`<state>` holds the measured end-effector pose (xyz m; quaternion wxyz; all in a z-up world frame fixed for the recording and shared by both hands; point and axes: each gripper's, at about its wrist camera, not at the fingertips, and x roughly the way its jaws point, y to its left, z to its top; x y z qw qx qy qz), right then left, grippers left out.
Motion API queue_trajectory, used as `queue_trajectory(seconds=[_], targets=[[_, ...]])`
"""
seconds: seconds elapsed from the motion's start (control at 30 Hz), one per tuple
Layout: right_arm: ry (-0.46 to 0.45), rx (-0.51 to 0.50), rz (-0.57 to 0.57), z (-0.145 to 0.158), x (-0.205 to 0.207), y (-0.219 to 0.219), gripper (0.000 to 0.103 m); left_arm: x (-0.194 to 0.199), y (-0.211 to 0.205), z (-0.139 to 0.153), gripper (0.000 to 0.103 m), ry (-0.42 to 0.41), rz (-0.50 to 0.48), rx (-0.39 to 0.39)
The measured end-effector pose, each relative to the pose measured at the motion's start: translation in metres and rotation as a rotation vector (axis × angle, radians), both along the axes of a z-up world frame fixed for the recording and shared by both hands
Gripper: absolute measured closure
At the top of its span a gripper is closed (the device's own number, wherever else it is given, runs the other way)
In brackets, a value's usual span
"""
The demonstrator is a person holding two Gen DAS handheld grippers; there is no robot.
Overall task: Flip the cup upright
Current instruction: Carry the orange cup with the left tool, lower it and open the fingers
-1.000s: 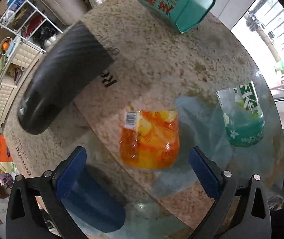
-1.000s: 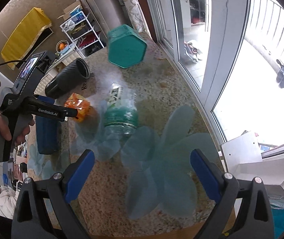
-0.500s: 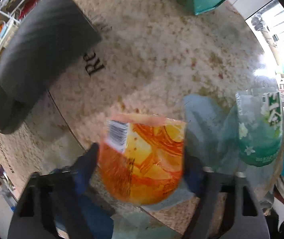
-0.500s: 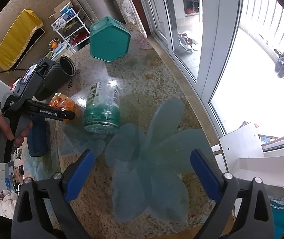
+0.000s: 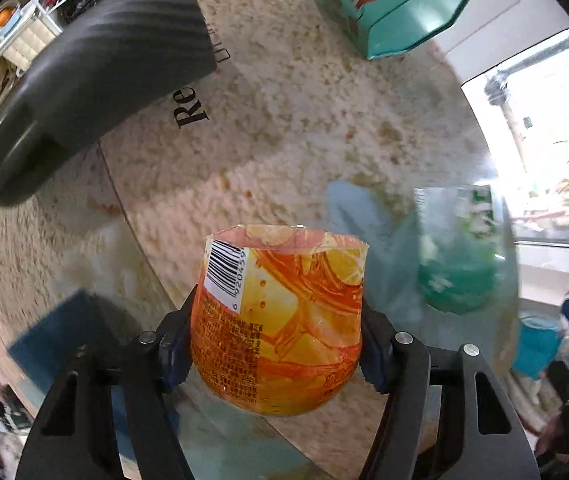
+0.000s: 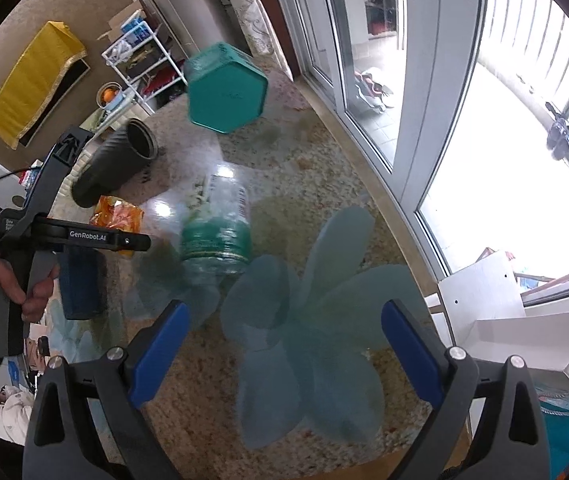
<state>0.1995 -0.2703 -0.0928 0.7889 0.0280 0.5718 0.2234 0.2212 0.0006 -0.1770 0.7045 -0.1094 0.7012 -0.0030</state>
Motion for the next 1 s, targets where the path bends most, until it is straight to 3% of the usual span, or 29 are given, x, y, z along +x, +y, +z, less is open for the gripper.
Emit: queue_trajectory(seconds=[0.17, 0.3, 0.4, 0.43, 0.8, 1.0], targets=[[-0.046, 0.007, 0.008, 0.020, -0.013, 0.005, 0.006, -0.046, 0.005, 0.034, 0.033, -0.094, 0.062, -0.098], [-0.066, 0.016, 0.012, 0.031, -0.029, 0.010, 0.006, -0.078, 0.001, 0.058, 0.033, -0.140, 0.112, -0.114], [-0.081, 0.021, 0.008, 0.037, -0.044, 0.011, 0.006, -0.095, -0.010, 0.064, 0.032, -0.170, 0.136, -0.081], [-0.080, 0.018, 0.008, 0.037, -0.048, 0.012, 0.006, -0.087, -0.015, 0.061, 0.032, -0.170, 0.143, -0.082], [-0.075, -0.011, 0.063, 0.043, -0.074, 0.020, 0.006, -0.160, -0.026, 0.047, 0.032, -0.111, 0.244, -0.117], [-0.067, -0.023, 0.145, 0.031, -0.072, 0.028, 0.006, -0.179, -0.050, 0.019, 0.032, -0.038, 0.323, -0.157]])
